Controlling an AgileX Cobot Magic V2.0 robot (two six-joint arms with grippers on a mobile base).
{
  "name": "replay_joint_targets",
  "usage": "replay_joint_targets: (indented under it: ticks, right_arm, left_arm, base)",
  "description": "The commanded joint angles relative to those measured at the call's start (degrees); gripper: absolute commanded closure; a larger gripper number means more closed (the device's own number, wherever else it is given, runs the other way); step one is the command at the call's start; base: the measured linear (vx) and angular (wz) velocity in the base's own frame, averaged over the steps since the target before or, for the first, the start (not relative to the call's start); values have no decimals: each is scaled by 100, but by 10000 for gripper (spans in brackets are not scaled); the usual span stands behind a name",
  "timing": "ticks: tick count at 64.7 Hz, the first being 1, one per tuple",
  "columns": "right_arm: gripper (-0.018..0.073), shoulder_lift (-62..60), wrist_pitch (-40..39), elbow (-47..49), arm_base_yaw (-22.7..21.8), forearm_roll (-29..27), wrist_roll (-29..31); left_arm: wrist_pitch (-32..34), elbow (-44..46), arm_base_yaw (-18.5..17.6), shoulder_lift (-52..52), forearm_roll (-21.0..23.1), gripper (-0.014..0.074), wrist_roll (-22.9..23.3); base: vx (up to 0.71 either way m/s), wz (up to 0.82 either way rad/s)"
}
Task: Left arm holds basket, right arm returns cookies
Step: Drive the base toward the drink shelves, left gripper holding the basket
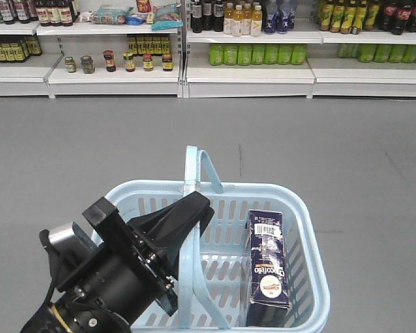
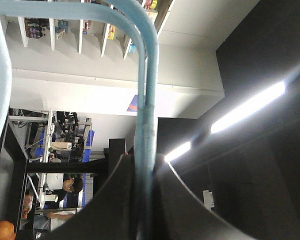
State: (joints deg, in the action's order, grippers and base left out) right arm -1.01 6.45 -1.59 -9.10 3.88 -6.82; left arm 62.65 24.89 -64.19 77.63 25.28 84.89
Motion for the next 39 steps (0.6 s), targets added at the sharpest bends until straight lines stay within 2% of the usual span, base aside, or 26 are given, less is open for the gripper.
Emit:
replay_joint_targets:
  ticks: [1, 39]
  right_arm:
    - [565, -32, -391, -105, -28, 30, 40]
    - [565, -32, -391, -105, -28, 30, 40]
  left_arm:
    - [1424, 146, -17, -197, -173, 599, 19]
    - [1424, 146, -17, -197, -180, 599, 19]
  base:
    - [55, 3]
    - [54, 2]
